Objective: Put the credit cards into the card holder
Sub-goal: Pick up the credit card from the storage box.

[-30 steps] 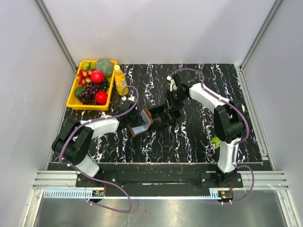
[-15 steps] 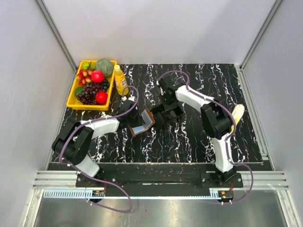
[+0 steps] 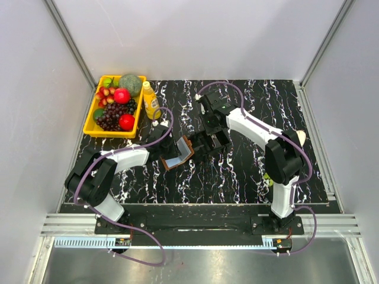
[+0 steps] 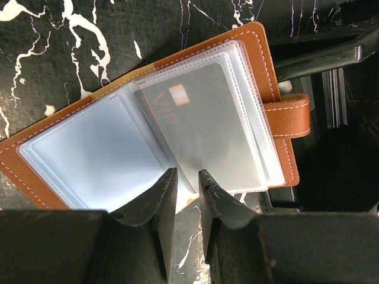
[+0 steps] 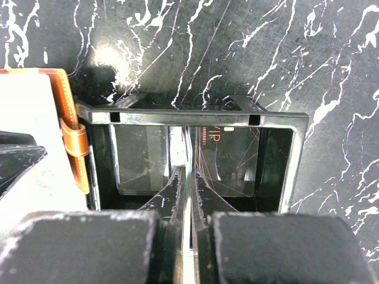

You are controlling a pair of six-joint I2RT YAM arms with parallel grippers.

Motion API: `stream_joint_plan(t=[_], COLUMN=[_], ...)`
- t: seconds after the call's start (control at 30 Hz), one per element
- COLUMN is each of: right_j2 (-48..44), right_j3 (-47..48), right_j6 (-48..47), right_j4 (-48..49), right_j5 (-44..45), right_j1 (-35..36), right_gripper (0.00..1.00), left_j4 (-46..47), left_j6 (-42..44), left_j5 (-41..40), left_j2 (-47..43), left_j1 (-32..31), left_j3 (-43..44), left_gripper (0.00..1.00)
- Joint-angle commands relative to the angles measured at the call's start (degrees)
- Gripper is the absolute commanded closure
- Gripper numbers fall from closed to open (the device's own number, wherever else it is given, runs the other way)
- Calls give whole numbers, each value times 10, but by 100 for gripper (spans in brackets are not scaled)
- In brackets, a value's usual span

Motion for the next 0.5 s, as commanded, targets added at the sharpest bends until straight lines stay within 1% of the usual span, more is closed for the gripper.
stream_joint_plan(t=[0.0, 0.13, 0.2, 0.23, 0.27, 0.3, 0.33, 0.37, 0.4, 0.47], right_j2=[-15, -51, -60, -52, -40, -26, -19, -13, -5, 10], right_j3=[-2, -26, -33, -31, -27, -19, -17, -16, -13, -10], right_j6=[7, 11, 16, 26, 28, 31, 37, 38, 38, 30], right_j4=[-1, 29, 49, 49, 48, 42, 39, 39, 39, 38], right_j5=[-17, -19, -45, -66, -91, -104, -110, -119, -120, -123], right_j1=[-1, -1, -7, -12, -18, -18, -18, -19, -19, -18], right_gripper=[100, 100, 99, 96, 99, 96, 89, 86, 87, 84], left_j4=[13, 5, 2, 4, 5, 5, 1, -2, -4, -2], left_j6=[3, 7, 8, 8, 7, 7, 8, 9, 9, 10], left_j5=[12, 1, 2, 3, 4, 7, 7, 7, 4, 3], left_j2=[-3, -15, -17, -17, -16, -14, -13, -14, -16, -20], left_j1=[3, 3, 3, 3, 3, 3, 3, 3, 4, 3], left_j3=[17, 13, 13, 15, 16, 17, 21, 23, 23, 21], left_gripper=[74, 74, 73, 73, 73, 73, 73, 73, 73, 73])
